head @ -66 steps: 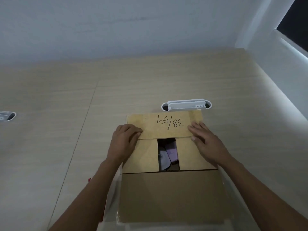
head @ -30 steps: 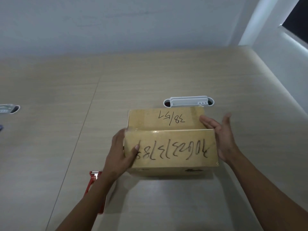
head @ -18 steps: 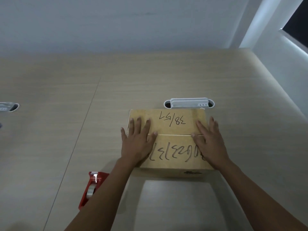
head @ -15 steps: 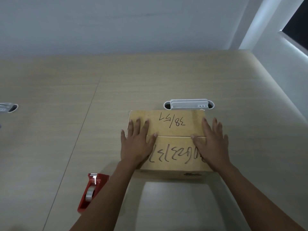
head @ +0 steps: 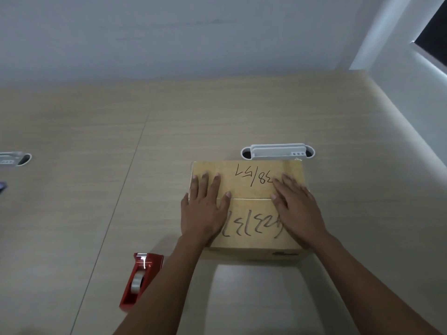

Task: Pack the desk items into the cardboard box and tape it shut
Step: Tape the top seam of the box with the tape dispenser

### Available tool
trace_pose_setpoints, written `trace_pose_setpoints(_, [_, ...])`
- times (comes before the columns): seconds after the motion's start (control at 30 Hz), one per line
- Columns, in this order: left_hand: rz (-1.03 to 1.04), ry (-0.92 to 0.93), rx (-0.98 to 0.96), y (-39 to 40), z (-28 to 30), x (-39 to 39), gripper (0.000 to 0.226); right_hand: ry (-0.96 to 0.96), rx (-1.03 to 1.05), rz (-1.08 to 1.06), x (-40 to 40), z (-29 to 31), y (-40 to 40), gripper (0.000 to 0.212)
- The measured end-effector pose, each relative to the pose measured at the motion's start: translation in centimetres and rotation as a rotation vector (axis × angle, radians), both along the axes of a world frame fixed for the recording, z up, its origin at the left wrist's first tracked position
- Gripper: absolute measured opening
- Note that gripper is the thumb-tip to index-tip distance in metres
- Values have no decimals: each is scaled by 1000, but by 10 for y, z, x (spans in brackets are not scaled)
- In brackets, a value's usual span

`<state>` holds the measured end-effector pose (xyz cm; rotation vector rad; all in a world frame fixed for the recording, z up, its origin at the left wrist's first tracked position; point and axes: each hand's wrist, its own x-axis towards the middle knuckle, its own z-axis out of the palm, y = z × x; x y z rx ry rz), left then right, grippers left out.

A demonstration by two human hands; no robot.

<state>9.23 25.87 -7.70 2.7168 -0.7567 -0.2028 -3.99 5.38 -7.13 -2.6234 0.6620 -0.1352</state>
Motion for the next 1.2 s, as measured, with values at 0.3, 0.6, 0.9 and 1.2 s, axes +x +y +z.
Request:
trace_pose_setpoints(0.3, [-75,45,18,8,5,9,66,111,-23,-84,-6,4,2,53])
trace_pose_setpoints(0.6, [155,133,-5,115,-8,1,59,106,-30,-79,-6,5,3,52])
trace_pose_setpoints(0.9, [351,221,251,177,-30,-21,80,106,-21,-78,-4,8,6,51])
trace_pose_setpoints(1.2, [665,340,108,201,-46,-47,74,107,-29,-77,-2,3,9,52])
